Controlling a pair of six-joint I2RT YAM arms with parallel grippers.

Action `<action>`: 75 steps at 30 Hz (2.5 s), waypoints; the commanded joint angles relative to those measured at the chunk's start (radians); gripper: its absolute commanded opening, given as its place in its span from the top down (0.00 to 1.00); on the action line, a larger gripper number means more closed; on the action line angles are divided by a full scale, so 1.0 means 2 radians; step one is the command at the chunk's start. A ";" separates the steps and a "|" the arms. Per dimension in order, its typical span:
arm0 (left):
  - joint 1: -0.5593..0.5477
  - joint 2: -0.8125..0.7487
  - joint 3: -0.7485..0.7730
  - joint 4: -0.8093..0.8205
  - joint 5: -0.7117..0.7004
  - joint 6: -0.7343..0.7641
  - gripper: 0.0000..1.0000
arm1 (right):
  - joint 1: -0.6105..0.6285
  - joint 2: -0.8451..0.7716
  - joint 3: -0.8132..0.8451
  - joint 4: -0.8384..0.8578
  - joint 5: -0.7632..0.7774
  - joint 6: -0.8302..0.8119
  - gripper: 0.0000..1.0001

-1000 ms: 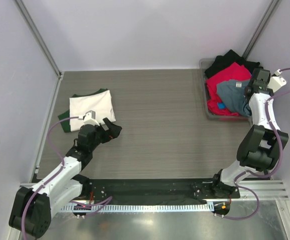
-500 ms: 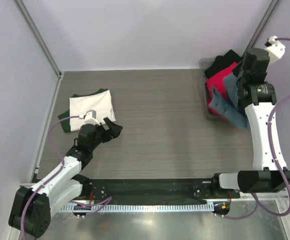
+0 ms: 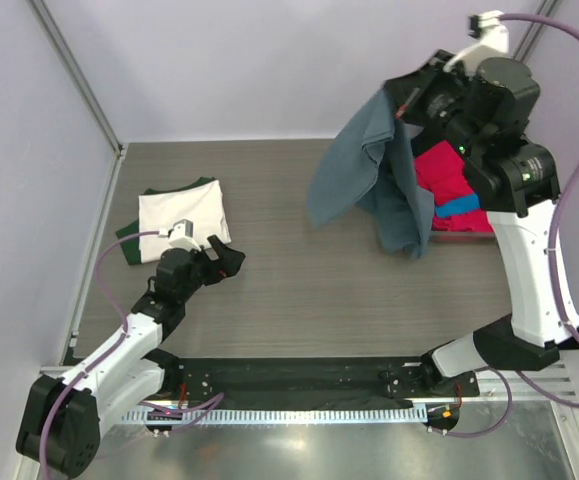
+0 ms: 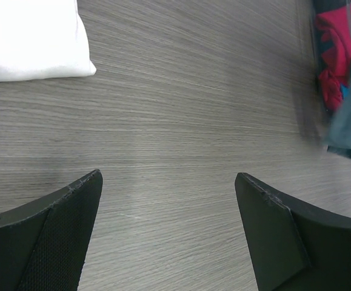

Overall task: Fold and stack the t-shirts
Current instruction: Move the tshirt to the center of the board, then flatten the tshirt out

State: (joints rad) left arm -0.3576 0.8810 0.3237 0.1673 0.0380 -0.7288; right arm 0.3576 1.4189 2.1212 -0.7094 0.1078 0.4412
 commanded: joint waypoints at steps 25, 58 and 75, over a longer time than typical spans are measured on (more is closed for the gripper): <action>-0.004 -0.086 -0.008 0.005 -0.039 0.012 0.10 | 0.026 0.053 -0.105 0.036 0.151 -0.011 0.99; 0.067 0.467 0.399 -0.212 -0.148 0.002 0.22 | 0.095 0.138 -0.445 0.231 0.031 -0.056 0.30; 0.062 0.407 0.390 -0.178 -0.166 0.031 0.20 | 0.123 0.090 -0.584 0.215 0.055 -0.051 0.42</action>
State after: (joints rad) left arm -0.1425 1.7824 1.1149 -0.2222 -0.2798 -0.7189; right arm 0.5983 1.6352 0.9585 -0.2977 0.1825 0.3485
